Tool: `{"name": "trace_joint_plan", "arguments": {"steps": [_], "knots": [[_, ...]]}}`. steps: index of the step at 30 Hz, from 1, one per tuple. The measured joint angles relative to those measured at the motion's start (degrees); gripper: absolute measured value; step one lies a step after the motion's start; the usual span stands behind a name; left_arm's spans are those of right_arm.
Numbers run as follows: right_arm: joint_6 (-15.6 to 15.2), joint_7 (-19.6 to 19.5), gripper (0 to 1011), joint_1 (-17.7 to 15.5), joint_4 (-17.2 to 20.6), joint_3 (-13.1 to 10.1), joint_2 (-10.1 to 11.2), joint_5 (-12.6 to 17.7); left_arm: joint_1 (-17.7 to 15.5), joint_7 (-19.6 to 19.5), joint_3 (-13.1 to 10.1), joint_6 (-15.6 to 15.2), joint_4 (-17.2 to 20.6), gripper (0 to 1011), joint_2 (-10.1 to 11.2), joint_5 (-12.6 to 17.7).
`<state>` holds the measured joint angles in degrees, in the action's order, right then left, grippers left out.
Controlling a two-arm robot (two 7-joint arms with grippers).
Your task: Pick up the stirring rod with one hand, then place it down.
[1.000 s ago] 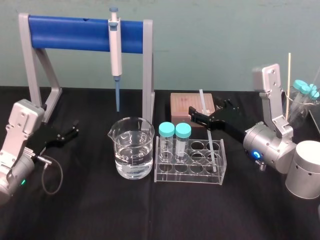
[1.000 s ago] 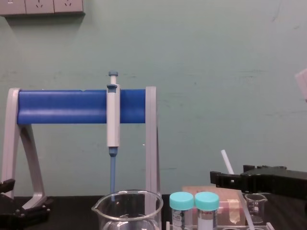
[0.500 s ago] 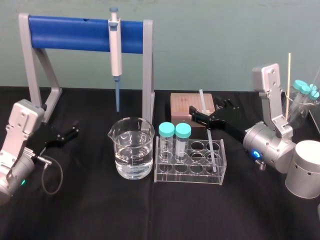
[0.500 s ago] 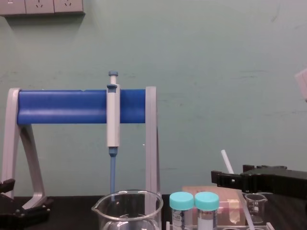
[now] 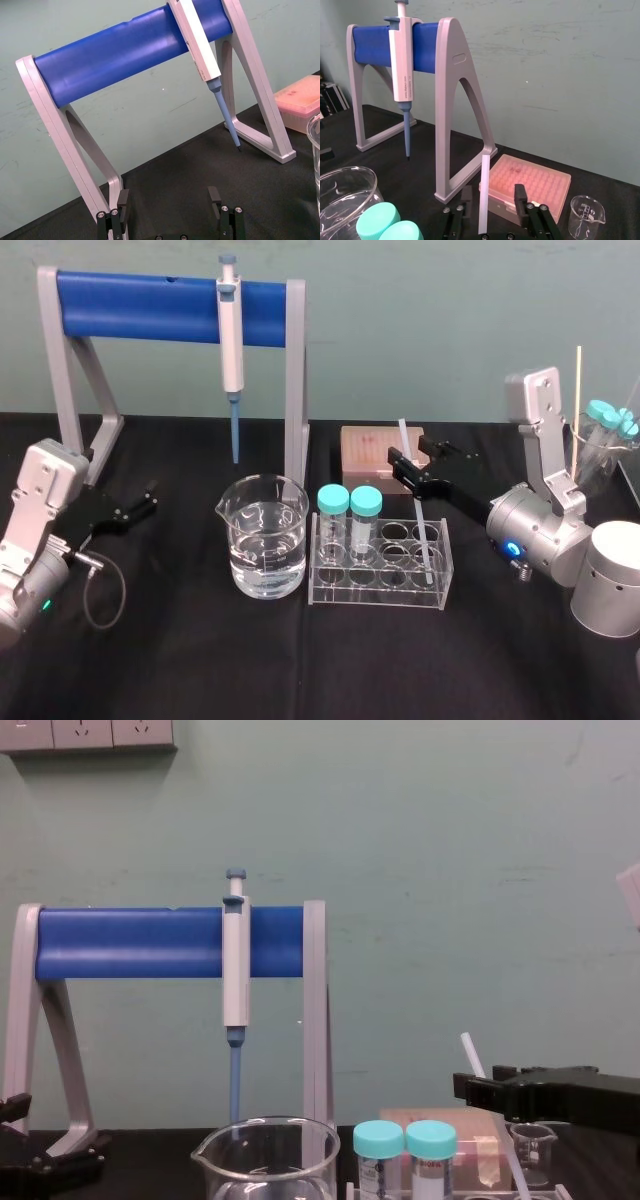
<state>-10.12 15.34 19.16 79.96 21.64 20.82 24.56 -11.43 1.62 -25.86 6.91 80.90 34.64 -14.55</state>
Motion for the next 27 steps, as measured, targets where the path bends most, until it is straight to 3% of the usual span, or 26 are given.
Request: {"name": "trace_joint_plan", "arguments": {"steps": [15,27], "knots": [[0.02,0.03,83,-0.05,0.06,0.0,0.05,0.09,0.0,0.0,0.0,0.0,0.0,1000,0.0,0.0],[0.02,0.02,72,-0.05,0.06,0.0,0.05,0.08,0.0,0.0,0.0,0.0,0.0,1000,0.0,0.0]]}}
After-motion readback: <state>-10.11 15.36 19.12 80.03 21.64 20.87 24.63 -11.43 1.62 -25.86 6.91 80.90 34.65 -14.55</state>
